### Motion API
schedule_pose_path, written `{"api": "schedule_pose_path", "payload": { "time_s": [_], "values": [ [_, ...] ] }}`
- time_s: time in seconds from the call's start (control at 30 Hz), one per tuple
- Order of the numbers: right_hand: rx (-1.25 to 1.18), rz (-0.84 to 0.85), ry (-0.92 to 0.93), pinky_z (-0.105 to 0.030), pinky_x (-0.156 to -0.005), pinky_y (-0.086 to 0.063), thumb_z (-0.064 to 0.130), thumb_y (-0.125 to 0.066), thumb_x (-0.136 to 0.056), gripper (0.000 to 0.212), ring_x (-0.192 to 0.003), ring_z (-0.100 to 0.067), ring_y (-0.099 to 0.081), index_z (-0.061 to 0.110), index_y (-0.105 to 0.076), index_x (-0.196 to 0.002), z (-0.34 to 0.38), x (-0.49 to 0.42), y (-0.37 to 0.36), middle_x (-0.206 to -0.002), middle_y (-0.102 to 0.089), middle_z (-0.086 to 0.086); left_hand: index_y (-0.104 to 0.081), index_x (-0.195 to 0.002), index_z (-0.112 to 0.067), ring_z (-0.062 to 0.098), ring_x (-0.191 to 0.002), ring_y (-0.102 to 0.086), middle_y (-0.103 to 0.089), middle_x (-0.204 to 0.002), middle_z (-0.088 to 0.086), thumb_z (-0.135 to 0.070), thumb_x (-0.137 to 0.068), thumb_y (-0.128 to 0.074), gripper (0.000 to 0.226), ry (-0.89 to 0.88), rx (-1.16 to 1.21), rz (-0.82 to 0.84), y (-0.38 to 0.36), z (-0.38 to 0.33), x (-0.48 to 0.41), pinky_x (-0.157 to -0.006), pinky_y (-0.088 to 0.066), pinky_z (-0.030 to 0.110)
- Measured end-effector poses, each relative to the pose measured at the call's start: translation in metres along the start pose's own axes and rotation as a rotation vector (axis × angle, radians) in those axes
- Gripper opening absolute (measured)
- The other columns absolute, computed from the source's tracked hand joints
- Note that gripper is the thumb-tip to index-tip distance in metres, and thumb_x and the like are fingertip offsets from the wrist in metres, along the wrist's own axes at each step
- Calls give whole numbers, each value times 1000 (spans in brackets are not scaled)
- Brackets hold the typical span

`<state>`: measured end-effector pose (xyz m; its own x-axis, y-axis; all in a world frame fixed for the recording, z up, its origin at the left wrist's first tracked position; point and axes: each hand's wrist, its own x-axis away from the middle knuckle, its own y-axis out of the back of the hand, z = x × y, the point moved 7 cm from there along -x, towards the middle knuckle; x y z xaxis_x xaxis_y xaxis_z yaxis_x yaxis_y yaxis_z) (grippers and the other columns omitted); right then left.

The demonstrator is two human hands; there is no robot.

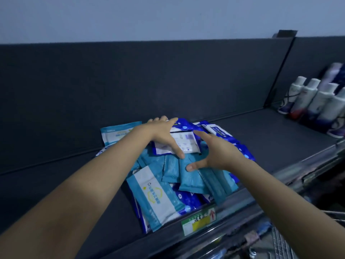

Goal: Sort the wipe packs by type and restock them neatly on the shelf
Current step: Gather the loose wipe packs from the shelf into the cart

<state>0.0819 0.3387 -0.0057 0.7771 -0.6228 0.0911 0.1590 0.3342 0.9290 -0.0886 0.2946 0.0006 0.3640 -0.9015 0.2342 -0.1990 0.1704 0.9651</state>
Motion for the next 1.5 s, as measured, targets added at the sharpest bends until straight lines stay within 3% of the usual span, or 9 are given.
{"api": "schedule_pose_path", "payload": {
  "time_s": [0.2,0.33,0.63,0.83,0.93,1.07,1.17,1.37,1.5],
  "values": [
    [7,21,-131,-33,-83,-47,72,-77,-51,96,-100,-15,-54,29,-42,-130,-8,21,7,-118,-54,9,-41,-131,-18,23,-117,-47,-46,-127,1,-57,-61,-73,86,-106,-8,-282,17,-13,0,-87,-40,34],
    [211,152,-220,-36,-91,-45,63,-82,-53,108,-117,-24,-49,23,-32,-140,-13,29,-7,-132,-46,-1,-46,-120,-20,24,-114,-43,-44,-119,2,-58,-65,-67,70,-81,-20,-188,8,-14,4,-80,-38,34],
    [-296,51,-442,-35,-93,-48,43,-90,-55,97,-106,-20,-51,14,-40,-133,-38,42,-10,-118,-50,0,-48,-70,-17,19,-60,-39,-46,-71,-1,-54,-48,-69,47,52,101,13,8,-10,18,-55,-27,30],
    [-988,-184,-530,-43,-75,-59,24,-85,-70,47,-81,-27,-71,3,-62,-104,-48,34,-17,-93,-72,-11,-42,-106,-10,22,-82,-50,-50,-90,1,-62,-69,-62,67,97,156,-188,17,-2,39,-58,-33,31],
    [-1078,-255,-529,-29,-55,-57,26,-72,-85,36,-69,-20,-67,2,-60,-109,-41,26,-21,-86,-69,-8,-40,-104,-9,24,-85,-50,-49,-86,0,-63,-68,-62,68,121,143,-258,21,-2,54,-55,-32,31],
    [-591,-211,-511,-40,-90,-50,49,-55,-92,53,-105,-29,-59,5,-52,-120,-27,11,-28,-114,-59,-11,-44,-107,-9,25,-87,-49,-52,-96,4,-67,-65,-60,72,126,181,-228,14,-7,71,-58,-33,32],
    [-492,-174,-498,-33,-85,-45,49,-47,-95,60,-115,-31,-53,7,-40,-138,-17,5,-32,-132,-52,-14,-46,-121,-8,27,-105,-51,-54,-119,9,-68,-67,-60,83,121,235,-149,-4,-17,76,-71,-36,32],
    [-1011,-159,-626,-43,-87,-53,36,-39,-100,29,-93,-31,-62,10,-52,-108,-14,3,-40,-114,-61,-18,-24,-143,-2,32,-126,-42,-37,-142,17,-64,-77,-56,96,165,290,-160,-22,-40,77,-84,-36,34],
    [-1439,-112,-595,-35,-72,-52,63,-33,-94,59,-77,-26,-62,10,-57,-103,0,6,-38,-97,-65,-12,-9,-151,-9,31,-134,-34,-22,-153,14,-70,-76,-56,107,172,473,-89,-20,-45,73,-88,-35,35]
  ]
}}
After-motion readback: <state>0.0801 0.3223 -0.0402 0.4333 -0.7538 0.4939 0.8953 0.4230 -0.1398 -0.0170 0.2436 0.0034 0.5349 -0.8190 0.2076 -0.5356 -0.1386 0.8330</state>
